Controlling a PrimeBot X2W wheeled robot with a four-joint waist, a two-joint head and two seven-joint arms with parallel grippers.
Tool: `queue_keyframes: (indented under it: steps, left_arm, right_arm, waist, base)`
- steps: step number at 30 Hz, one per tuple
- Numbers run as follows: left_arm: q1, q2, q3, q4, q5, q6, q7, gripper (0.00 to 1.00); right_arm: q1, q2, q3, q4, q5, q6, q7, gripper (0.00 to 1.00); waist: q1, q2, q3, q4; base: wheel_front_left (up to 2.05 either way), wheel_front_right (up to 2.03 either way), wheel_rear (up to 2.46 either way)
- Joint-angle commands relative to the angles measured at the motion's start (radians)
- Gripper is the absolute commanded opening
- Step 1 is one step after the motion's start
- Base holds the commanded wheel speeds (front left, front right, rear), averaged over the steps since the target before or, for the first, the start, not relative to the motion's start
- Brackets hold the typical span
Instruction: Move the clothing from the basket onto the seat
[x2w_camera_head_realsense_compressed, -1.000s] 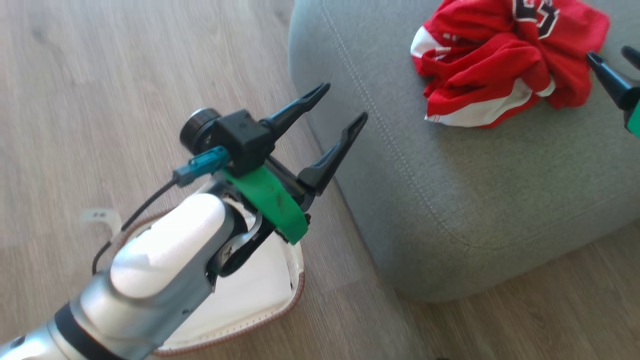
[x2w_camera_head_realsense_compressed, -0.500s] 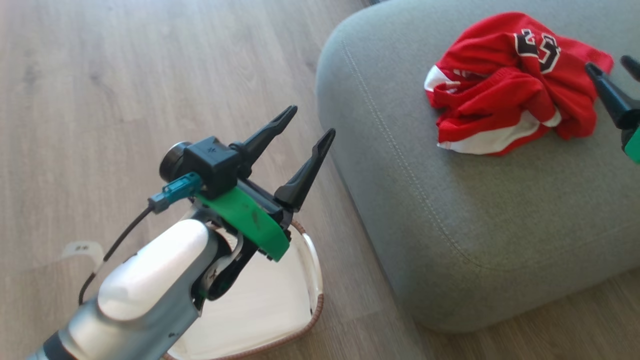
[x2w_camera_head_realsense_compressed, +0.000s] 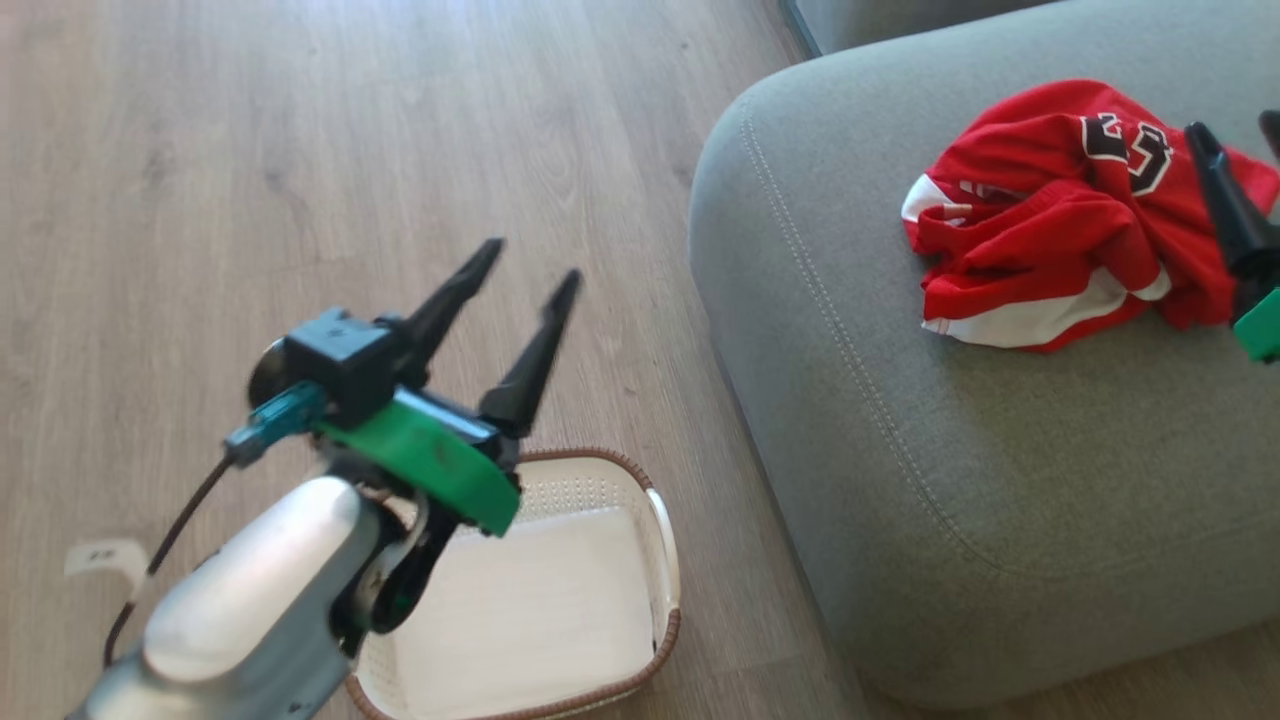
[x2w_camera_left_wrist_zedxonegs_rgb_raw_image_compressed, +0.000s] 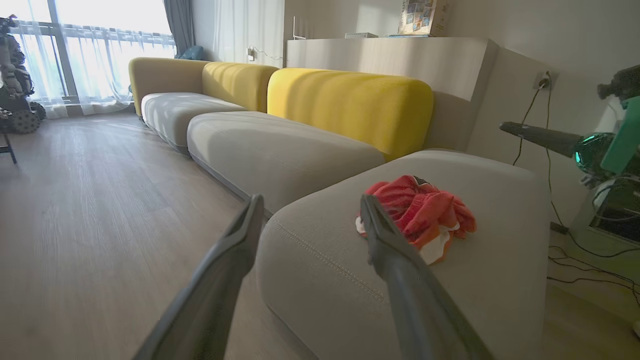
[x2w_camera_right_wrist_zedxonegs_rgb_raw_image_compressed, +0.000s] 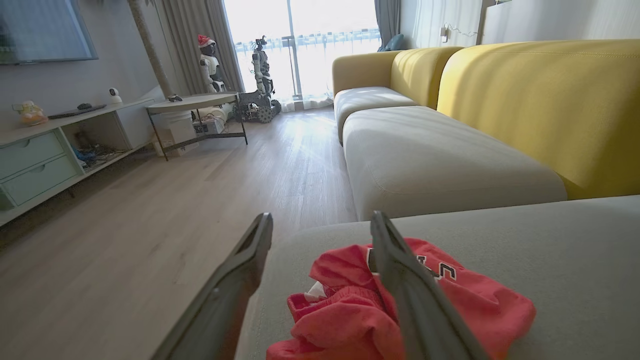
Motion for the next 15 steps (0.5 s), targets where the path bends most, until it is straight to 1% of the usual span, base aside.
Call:
queue_keyframes:
  steps: [1,2,8,9,15]
  left_arm:
    - [-0.018,0.041,0.062,-0.028,-0.01,0.014,-0.013,1.0]
    - [0.006,0.053,0.08,-0.031,-0.017,0.031,-0.02,1.0]
    - [0.07,0.079,0.125,-0.047,-0.025,0.069,-0.034,1.0]
    - [0.07,0.079,0.125,-0.047,-0.025,0.069,-0.034,1.0]
    - [0.137,0.094,0.168,-0.053,-0.008,0.128,-0.043,1.0]
  right_arm:
    - [0.033,-0.008,-0.029,-0.028,-0.022,0.007,-0.014,1.0]
    - [0.078,0.017,-0.08,-0.049,-0.056,0.007,-0.018,1.0]
    - [0.239,0.104,-0.242,-0.138,-0.158,0.007,-0.021,1.0]
    - [0.239,0.104,-0.242,-0.138,-0.158,0.007,-0.021,1.0]
    - [0.369,0.194,-0.371,-0.254,-0.275,0.007,-0.011,1.0]
  waist:
    - [0.0,-0.0001,-0.008,0.008]
    - [0.0,-0.0001,-0.015,0.017]
    - [0.0,-0.0001,-0.027,0.053]
    - [0.0,-0.0001,-0.027,0.053]
    - [0.0,-0.0001,-0.039,0.087]
  base:
    - [0.0,0.0,0.0]
    - [0.0,0.0,0.0]
    - [0.0,0.0,0.0]
    - [0.0,0.0,0.0]
    - [0.0,0.0,0.0]
